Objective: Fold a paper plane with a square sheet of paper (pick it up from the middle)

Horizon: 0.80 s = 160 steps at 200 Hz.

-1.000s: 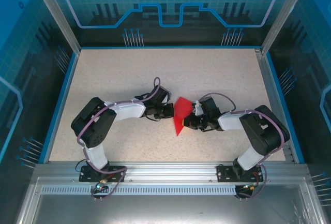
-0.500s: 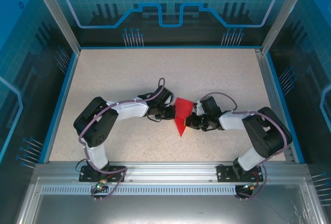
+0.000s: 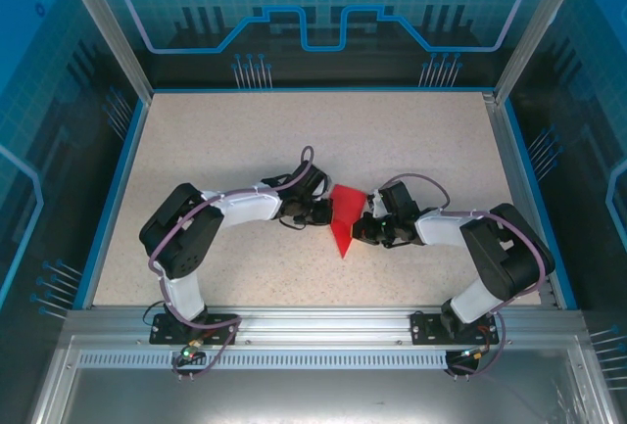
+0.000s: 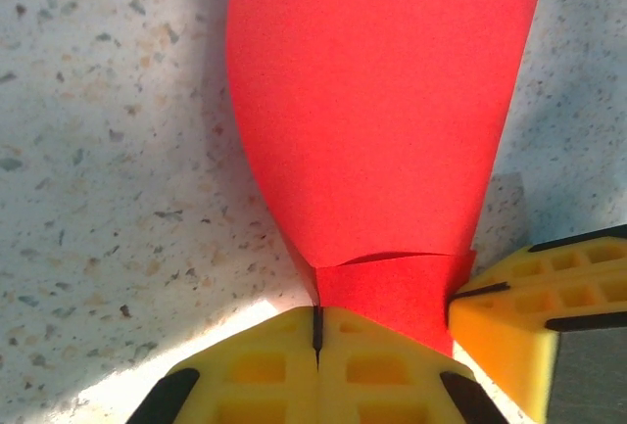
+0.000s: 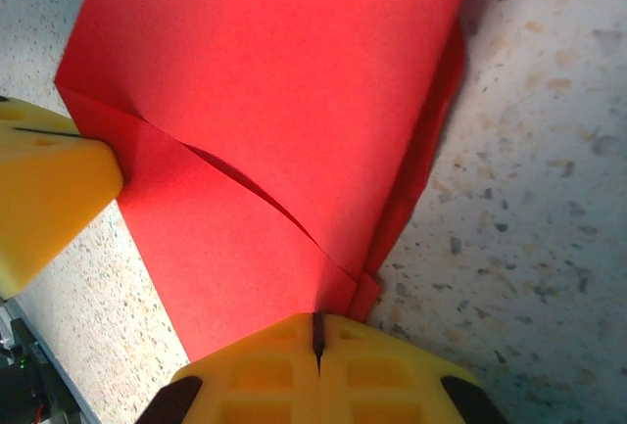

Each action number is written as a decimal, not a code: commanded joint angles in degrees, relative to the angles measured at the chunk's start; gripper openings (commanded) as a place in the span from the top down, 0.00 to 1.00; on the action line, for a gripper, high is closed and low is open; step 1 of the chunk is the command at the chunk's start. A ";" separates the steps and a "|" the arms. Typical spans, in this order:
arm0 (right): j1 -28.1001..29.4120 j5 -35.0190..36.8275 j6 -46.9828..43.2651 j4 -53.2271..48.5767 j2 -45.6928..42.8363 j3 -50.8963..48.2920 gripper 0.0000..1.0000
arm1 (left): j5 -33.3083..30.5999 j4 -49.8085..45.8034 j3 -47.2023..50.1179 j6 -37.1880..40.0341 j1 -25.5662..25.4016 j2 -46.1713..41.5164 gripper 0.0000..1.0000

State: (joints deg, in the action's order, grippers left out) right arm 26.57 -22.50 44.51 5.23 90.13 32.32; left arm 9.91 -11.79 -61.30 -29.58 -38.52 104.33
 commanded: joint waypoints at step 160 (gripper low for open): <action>-1.19 1.11 -1.01 -0.95 3.34 -0.18 1.00 | 6.69 -1.17 -7.43 -1.67 -2.19 5.09 0.95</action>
State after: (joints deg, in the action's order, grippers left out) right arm 26.20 -23.20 44.47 5.39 91.13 32.75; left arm 14.33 -14.33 -67.37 -29.06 -40.29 109.45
